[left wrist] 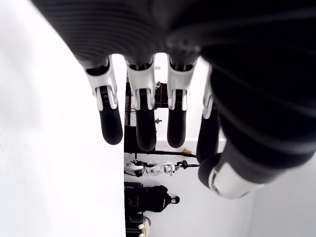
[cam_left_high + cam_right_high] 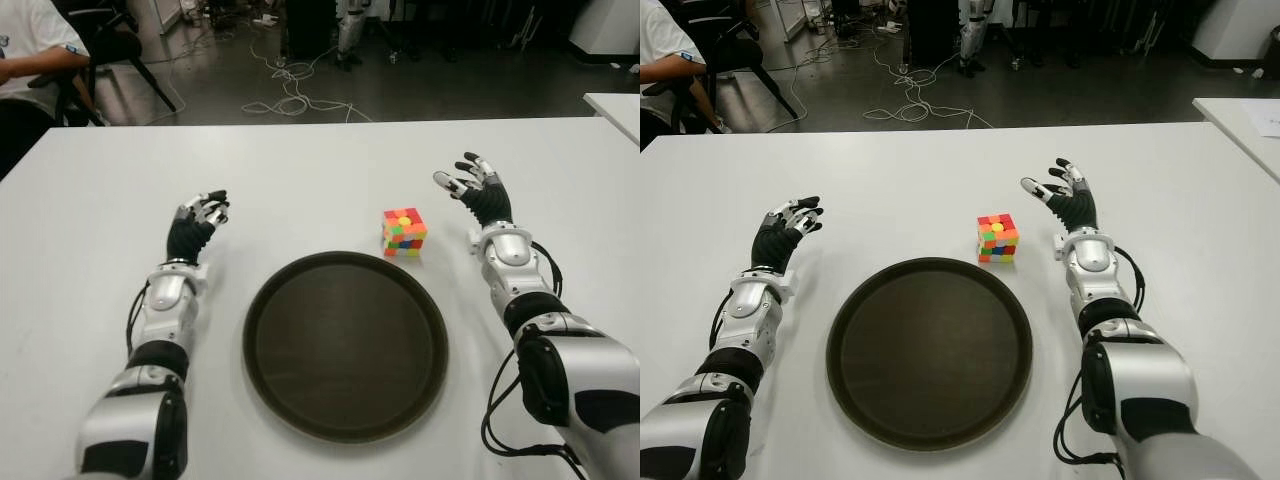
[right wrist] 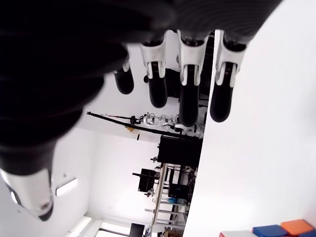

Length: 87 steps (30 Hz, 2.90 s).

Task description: Pick up the Rubik's Cube and put it in the plate

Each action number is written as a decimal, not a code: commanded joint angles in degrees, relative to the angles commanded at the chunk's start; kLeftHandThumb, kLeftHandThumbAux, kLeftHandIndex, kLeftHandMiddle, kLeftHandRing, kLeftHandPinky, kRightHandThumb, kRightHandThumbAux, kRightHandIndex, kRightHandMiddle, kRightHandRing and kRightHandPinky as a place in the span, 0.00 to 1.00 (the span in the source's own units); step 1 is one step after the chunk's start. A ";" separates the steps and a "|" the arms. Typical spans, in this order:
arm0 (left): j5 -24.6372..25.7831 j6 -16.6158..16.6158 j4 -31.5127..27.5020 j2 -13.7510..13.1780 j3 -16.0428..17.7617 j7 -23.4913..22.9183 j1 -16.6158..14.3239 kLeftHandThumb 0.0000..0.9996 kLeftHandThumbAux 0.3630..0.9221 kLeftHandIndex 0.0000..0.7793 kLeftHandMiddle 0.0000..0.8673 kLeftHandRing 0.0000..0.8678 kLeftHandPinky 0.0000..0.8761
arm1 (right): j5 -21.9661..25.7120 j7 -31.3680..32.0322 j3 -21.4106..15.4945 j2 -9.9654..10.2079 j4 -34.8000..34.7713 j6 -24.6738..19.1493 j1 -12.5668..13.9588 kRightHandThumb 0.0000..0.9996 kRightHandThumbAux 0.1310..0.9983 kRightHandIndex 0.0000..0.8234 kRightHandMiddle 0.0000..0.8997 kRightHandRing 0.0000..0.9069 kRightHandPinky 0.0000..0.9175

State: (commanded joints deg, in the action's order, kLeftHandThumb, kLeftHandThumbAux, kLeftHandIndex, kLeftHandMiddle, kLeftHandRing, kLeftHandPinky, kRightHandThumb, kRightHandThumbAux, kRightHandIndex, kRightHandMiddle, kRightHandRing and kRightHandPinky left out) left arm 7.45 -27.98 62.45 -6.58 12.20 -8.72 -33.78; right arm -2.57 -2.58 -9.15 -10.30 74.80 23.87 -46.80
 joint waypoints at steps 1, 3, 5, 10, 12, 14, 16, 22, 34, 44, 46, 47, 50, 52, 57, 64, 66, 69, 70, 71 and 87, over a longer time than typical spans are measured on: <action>-0.01 -0.10 -0.02 0.01 -0.02 -0.04 0.03 0.69 0.65 0.51 0.28 0.27 0.29 | -0.10 -0.21 0.07 0.00 0.00 0.02 0.03 0.03 0.57 0.15 0.21 0.28 0.35; -0.08 -0.22 -0.06 0.01 -0.07 -0.05 0.06 0.68 0.65 0.51 0.28 0.27 0.29 | -0.25 -0.49 0.16 0.01 -0.01 0.02 0.06 0.03 0.57 0.15 0.21 0.28 0.34; -0.14 -0.31 -0.03 -0.01 -0.11 -0.03 0.04 0.68 0.65 0.51 0.28 0.27 0.29 | -0.30 -0.68 0.18 0.05 -0.03 0.00 0.07 0.02 0.57 0.14 0.20 0.27 0.33; -0.18 -0.50 -0.02 0.01 -0.13 0.07 0.08 0.69 0.64 0.51 0.28 0.27 0.29 | -0.21 -0.85 -0.04 0.18 -0.08 -0.02 0.02 0.02 0.58 0.14 0.21 0.27 0.33; -0.18 -0.57 -0.03 0.03 -0.13 0.11 0.13 0.69 0.64 0.51 0.28 0.27 0.29 | -0.19 -0.83 -0.15 0.23 -0.10 -0.02 0.03 0.02 0.59 0.14 0.20 0.27 0.33; -0.13 -0.54 -0.02 0.06 -0.10 0.12 0.17 0.69 0.64 0.51 0.28 0.27 0.29 | -0.14 -0.74 -0.28 0.26 -0.10 -0.05 0.03 0.02 0.59 0.14 0.20 0.27 0.33; -0.08 -0.48 0.02 0.09 -0.05 0.13 0.17 0.69 0.64 0.51 0.28 0.27 0.29 | -0.07 -0.63 -0.43 0.30 -0.09 -0.11 0.00 0.02 0.60 0.14 0.21 0.27 0.33; -0.16 -0.08 0.22 -0.07 -0.06 0.25 0.01 0.69 0.64 0.51 0.28 0.27 0.29 | 0.13 -0.43 -0.80 0.36 -0.11 0.11 -0.01 0.03 0.61 0.15 0.22 0.28 0.35; -0.53 0.37 -0.94 -0.35 -0.74 0.11 0.46 0.68 0.65 0.51 0.28 0.26 0.27 | -1.41 -1.30 0.36 0.06 -0.25 2.11 0.54 0.06 0.61 0.15 0.21 0.27 0.32; -0.37 0.88 -1.68 -0.15 -0.66 1.00 0.77 0.69 0.65 0.51 0.28 0.25 0.26 | -17.34 -21.70 12.48 -1.96 -2.76 12.26 2.19 0.08 0.61 0.10 0.17 0.23 0.28; -0.52 1.06 -1.88 -0.20 -0.75 1.30 0.88 0.68 0.65 0.51 0.27 0.25 0.26 | -21.09 -27.14 15.21 -2.58 -2.95 12.99 2.35 0.06 0.61 0.08 0.15 0.21 0.26; -0.60 1.15 -1.97 -0.24 -0.80 1.44 0.93 0.68 0.65 0.51 0.27 0.25 0.26 | -22.54 -29.29 16.29 -2.86 -2.94 13.17 2.38 0.05 0.61 0.06 0.14 0.20 0.25; -0.75 1.38 -2.06 -0.35 -0.96 1.66 0.99 0.69 0.65 0.51 0.28 0.25 0.27 | -26.77 -35.60 19.55 -3.76 -3.14 13.64 2.27 0.03 0.60 0.03 0.12 0.18 0.22; -0.66 1.25 -2.20 -0.39 -1.02 1.41 1.10 0.69 0.65 0.51 0.28 0.25 0.27 | -30.32 -41.13 22.20 -4.49 -3.82 14.36 2.26 0.03 0.60 0.02 0.12 0.17 0.20; -0.48 0.75 -2.55 -0.33 -1.09 1.05 1.31 0.68 0.65 0.51 0.28 0.26 0.29 | -34.93 -49.65 26.04 -5.31 -4.60 16.09 2.02 0.04 0.60 0.00 0.11 0.16 0.19; -0.32 1.14 -3.17 -0.19 -1.12 1.26 1.48 0.69 0.64 0.51 0.29 0.26 0.29 | -38.55 -56.41 29.70 -6.26 -5.06 19.20 1.69 0.05 0.58 0.01 0.12 0.18 0.23; -0.34 1.41 -3.27 -0.23 -1.16 1.32 1.48 0.69 0.64 0.51 0.28 0.26 0.29 | -39.47 -57.46 30.80 -6.60 -5.21 20.13 1.58 0.04 0.56 0.01 0.11 0.18 0.22; -0.40 1.59 -3.27 -0.28 -1.21 1.36 1.49 0.69 0.65 0.51 0.28 0.26 0.29 | -40.10 -57.62 32.00 -7.03 -5.00 20.90 1.35 0.03 0.54 0.02 0.12 0.18 0.21; -0.42 1.68 -3.27 -0.32 -1.23 1.35 1.49 0.69 0.65 0.51 0.27 0.25 0.29 | -40.26 -57.06 32.41 -7.20 -4.94 21.12 1.28 0.02 0.53 0.02 0.12 0.18 0.21; -0.43 1.75 -3.27 -0.34 -1.24 1.34 1.49 0.69 0.65 0.51 0.27 0.25 0.28 | -40.36 -56.69 32.73 -7.32 -4.88 21.26 1.22 0.02 0.53 0.02 0.12 0.18 0.21; -0.79 1.60 -3.10 -0.32 -1.49 2.12 1.50 0.69 0.64 0.51 0.29 0.27 0.30 | -40.28 -38.25 37.15 -9.05 -4.01 19.63 0.54 0.02 0.47 0.00 0.08 0.16 0.22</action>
State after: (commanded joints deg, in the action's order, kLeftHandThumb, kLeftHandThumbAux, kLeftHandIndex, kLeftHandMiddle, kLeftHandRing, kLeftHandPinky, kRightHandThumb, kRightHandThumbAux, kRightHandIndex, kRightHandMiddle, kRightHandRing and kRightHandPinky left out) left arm 6.65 -26.38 59.35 -6.90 10.71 -6.60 -32.28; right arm -42.85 -40.83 28.00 -19.35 70.79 43.50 -46.26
